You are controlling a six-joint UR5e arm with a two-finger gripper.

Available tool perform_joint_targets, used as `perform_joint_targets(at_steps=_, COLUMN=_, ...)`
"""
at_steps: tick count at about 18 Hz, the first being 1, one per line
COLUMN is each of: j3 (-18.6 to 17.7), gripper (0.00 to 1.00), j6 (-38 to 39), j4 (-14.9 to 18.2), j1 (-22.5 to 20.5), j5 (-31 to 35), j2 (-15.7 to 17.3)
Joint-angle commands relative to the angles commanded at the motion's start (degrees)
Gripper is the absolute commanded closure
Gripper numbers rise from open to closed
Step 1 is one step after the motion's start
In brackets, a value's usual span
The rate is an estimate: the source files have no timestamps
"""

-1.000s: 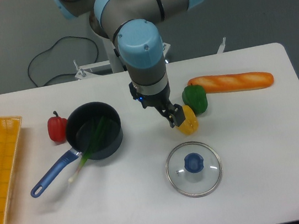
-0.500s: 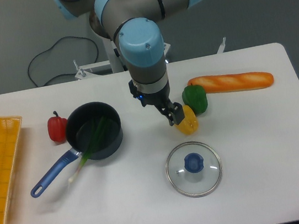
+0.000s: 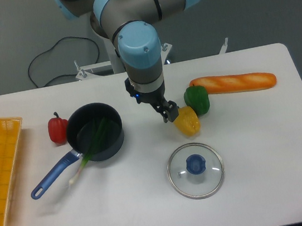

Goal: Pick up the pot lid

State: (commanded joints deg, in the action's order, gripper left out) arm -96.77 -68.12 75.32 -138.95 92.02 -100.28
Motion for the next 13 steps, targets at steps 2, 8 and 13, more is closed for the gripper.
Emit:
perform_joint_targets(at_steps=2, j3=0.0, gripper=0.00, j6=0.4, j4=0.0, j1=0.3, j5=0.1, j2=-0.4)
perform_joint_targets(at_steps=8, j3=0.0, gripper=0.00, j6=0.4, j4=-2.3, j1=-0.3, j5=-0.4, j2=-1.8)
perform_joint_targets(at_steps=13, j3=1.8, gripper=0.00, j6=2.5, j4=-7.9, j1=-0.4, j5=-1.6, j2=-5.0)
